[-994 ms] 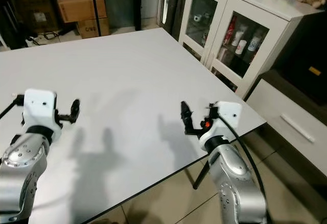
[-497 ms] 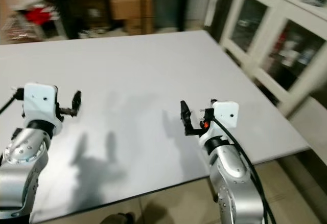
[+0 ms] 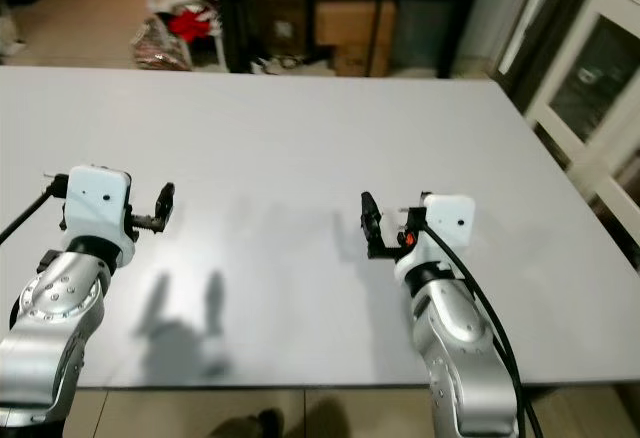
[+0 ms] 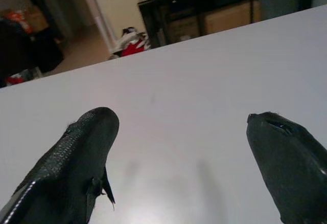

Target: Setting the table

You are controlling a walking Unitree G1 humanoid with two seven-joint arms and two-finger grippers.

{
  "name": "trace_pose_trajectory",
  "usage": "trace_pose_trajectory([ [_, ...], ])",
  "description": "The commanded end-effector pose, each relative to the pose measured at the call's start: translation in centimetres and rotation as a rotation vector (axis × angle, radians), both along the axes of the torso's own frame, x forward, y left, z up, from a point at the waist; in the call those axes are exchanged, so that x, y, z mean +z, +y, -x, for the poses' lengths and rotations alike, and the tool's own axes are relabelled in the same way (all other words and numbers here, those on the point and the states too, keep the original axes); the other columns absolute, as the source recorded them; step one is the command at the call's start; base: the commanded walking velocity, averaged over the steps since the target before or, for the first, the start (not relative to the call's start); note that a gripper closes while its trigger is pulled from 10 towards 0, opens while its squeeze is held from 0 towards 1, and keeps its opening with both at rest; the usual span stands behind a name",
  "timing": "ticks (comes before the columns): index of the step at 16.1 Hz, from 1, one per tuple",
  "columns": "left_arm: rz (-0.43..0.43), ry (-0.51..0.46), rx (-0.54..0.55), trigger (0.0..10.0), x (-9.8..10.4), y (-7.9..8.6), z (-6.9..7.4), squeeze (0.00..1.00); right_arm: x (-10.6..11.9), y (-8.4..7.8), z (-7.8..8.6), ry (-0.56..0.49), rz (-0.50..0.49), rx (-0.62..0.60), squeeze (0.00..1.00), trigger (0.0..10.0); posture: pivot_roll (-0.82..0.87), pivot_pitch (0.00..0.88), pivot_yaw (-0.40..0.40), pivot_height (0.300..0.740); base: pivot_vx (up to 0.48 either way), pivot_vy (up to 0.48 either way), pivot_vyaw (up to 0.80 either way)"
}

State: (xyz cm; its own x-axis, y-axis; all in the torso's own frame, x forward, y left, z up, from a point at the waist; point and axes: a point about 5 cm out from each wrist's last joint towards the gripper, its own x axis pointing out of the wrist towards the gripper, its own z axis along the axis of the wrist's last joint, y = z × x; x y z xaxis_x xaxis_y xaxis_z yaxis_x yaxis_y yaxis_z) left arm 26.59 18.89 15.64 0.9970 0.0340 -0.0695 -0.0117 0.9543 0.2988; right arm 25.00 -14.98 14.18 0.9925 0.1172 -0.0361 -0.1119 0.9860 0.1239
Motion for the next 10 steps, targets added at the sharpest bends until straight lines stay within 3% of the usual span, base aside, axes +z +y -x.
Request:
trace_pose_trajectory([
  [1, -0.015, -0.012, -0.020, 10.0, 0.25, -0.36, -0.24, 0.00, -0.10, -0.35, 0.01, 0.004, 0.001, -0.015, 1.00, 10.0, 0.04, 0.000, 0.004, 0.740, 0.000, 0.000, 0.80],
  [5, -0.049, -0.030, -0.054, 10.0, 0.63, -0.63, -0.50, 0.00, -0.50, -0.32, 0.04, 0.023, -0.005, -0.024, 1.00, 10.0, 0.05, 0.000, 0.006, 0.740, 0.000, 0.000, 0.80],
  [10, -0.032, -0.016, -0.048, 10.0, 0.61, -0.38, -0.79, 0.00, -0.71, -0.28, -0.05, 0.031, -0.025, -0.048, 1.00, 10.0, 0.05, 0.000, 0.017, 0.740, 0.000, 0.000, 0.80],
])
